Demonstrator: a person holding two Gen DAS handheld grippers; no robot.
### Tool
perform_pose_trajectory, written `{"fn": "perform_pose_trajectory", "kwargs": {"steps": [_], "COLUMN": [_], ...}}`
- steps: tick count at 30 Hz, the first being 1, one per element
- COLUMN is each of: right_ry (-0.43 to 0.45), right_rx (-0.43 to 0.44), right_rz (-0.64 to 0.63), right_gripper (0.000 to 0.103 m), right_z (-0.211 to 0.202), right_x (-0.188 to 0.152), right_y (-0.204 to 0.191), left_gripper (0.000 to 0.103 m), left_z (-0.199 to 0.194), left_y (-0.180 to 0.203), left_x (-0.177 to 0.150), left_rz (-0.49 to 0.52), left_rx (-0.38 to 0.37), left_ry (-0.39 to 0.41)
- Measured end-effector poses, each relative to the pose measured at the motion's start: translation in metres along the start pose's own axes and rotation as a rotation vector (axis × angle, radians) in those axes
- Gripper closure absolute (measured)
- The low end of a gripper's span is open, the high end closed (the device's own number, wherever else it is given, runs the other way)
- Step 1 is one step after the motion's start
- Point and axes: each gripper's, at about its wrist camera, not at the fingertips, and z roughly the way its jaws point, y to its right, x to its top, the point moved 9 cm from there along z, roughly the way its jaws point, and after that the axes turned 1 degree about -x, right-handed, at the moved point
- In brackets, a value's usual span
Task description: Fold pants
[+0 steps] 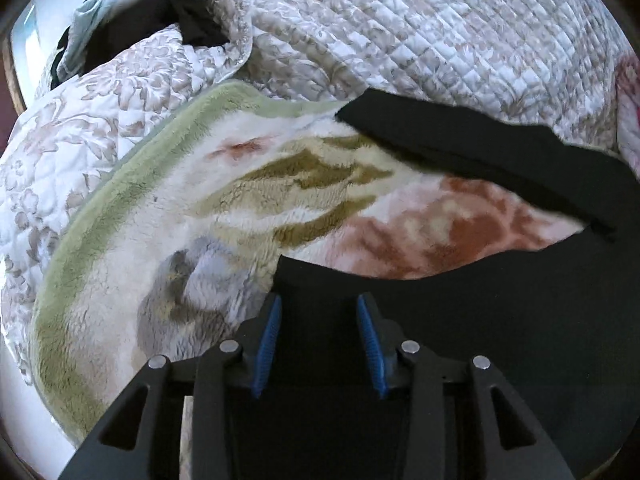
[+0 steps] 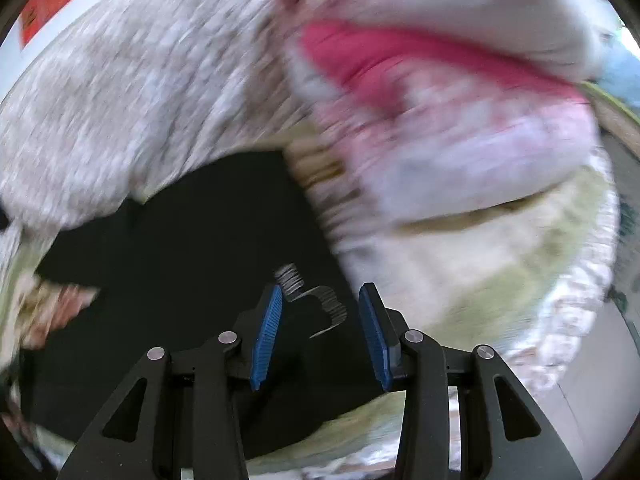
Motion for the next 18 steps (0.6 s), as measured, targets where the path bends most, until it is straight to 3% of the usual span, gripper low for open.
{"fn": "perform_pose_trajectory", "kwargs": {"steps": [4, 6, 8, 13, 18], "right_ry": [-0.068, -0.115, -0.126, -0.090, -0.068], "right_rx": [0.075, 0.019, -0.003, 0.055, 0.144], "right_rz": [-0.060, -0.074, -0.044, -0.045, -0.126], "right_gripper": [0.063, 0.071, 0.071, 0.071, 0.070], "right_z": [0.021, 0.037, 0.042, 0.021, -0.004], "right_x": [-0.017, -0.027, -0.026, -0.019, -0.025], "right_y": [-0.029, -0.024, -0.013, -0.023, -0.058], "left_gripper": [0.060, 0.060, 0.060, 0.060, 0.060], "left_z": [-0.027, -0.039, -0.045, -0.041, -0.061], "left_y": [0.019, 0.037, 0.057, 0.090, 0.111], "left_x": [0.001, -0.003, -0.009, -0.032, -0.037], "left_rz": [-0.077, -0.080, -0.062, -0.030, 0.015], "left_rx": [-0.101, -0.161, -0.204, -0.240, -0.261], "left_ry": [0.007, 0.001, -0.016, -0.102, -0.087]}}
